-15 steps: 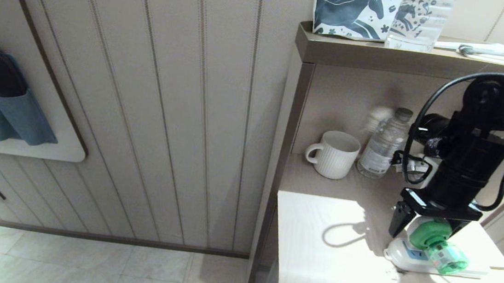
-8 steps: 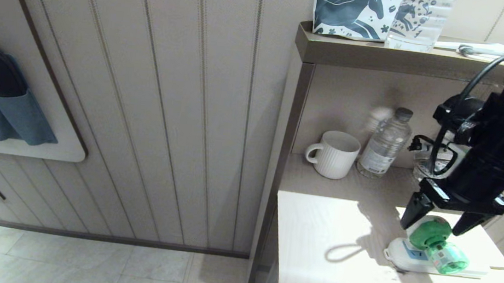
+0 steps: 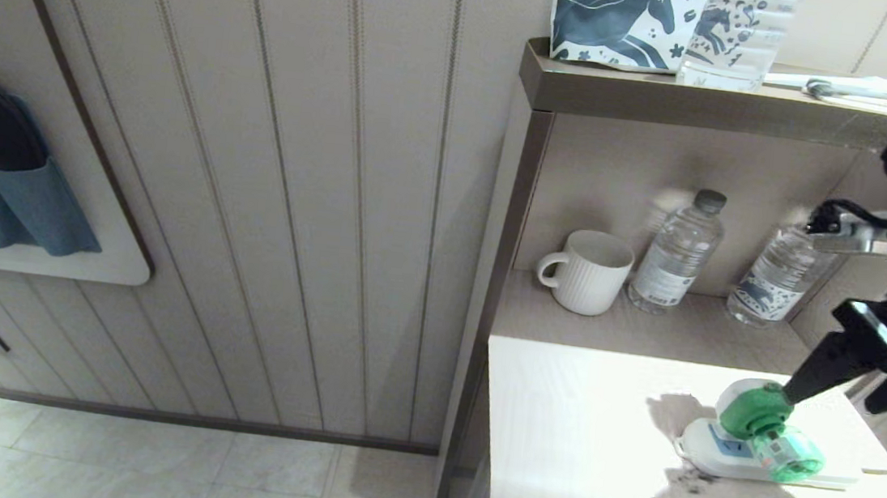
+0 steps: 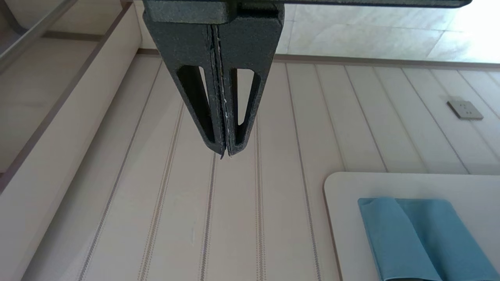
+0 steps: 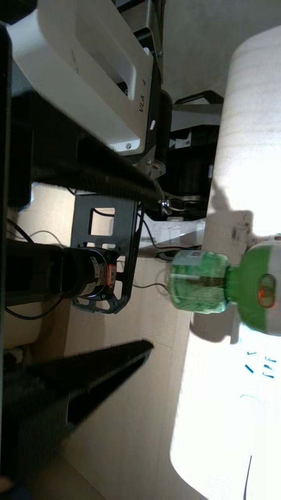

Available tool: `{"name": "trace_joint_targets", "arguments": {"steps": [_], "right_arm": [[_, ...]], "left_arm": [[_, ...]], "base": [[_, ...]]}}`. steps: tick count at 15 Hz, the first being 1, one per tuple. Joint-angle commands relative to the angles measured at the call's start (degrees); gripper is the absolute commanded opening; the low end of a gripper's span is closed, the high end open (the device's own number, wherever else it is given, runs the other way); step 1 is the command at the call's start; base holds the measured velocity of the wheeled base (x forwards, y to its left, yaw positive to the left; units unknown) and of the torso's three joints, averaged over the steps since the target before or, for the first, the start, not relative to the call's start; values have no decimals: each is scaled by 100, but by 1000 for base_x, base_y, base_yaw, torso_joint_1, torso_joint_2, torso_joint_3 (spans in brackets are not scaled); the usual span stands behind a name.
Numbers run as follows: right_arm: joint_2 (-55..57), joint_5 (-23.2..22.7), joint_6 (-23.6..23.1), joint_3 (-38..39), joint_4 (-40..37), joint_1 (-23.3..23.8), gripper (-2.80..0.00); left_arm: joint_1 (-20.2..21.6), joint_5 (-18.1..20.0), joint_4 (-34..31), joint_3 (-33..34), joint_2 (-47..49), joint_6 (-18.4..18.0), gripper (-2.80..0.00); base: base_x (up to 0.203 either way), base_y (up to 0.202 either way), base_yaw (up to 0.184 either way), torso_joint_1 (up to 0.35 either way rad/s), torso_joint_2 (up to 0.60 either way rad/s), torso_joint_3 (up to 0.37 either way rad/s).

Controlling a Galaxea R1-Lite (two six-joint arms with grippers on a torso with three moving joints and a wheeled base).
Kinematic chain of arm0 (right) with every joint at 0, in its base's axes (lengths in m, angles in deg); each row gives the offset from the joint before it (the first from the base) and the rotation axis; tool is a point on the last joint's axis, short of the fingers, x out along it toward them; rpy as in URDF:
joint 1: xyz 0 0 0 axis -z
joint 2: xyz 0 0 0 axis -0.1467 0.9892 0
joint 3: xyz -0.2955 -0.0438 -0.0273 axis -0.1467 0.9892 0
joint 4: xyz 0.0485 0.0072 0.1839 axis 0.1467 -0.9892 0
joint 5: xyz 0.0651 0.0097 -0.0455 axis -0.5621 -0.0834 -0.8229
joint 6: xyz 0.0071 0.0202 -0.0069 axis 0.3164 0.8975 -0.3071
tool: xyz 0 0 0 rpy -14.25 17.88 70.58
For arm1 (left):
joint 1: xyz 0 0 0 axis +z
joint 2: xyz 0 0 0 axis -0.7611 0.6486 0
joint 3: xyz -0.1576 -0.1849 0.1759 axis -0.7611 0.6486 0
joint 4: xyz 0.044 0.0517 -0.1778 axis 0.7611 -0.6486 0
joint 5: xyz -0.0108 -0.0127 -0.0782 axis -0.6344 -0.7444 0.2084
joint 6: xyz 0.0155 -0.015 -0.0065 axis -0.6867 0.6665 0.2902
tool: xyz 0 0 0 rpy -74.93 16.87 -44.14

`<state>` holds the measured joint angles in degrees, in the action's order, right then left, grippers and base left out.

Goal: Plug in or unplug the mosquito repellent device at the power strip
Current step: Hold the socket with your left hand and unplug it with your right hand

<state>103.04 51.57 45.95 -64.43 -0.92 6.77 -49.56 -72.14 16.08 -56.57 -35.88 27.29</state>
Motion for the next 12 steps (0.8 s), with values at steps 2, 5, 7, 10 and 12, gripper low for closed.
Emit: {"name": "trace_joint_targets", "arguments": {"steps": [2, 5, 7, 10, 12], "right_arm": [[-743, -15, -6, 77, -257, -16, -280], [-1474, -19, 39, 178, -268, -36, -280], [-2195, -8, 55, 317, -269, -32, -280], [-3601, 133, 77, 727, -266, 4, -280], [-4782, 335, 67, 1456, 56, 134, -280]], "left_arm": [[0, 2, 7, 0, -2, 0, -280], [0, 2, 7, 0, -2, 0, -280], [0, 2, 7, 0, -2, 0, -280], [0, 3, 7, 0, -2, 0, -280], [0, 2, 7, 0, -2, 0, -280]], "base": [[0, 0, 0, 0, 0, 0], [0, 0, 0, 0, 0, 0], [0, 0, 0, 0, 0, 0], [0, 0, 0, 0, 0, 0], [0, 0, 0, 0, 0, 0]]}}
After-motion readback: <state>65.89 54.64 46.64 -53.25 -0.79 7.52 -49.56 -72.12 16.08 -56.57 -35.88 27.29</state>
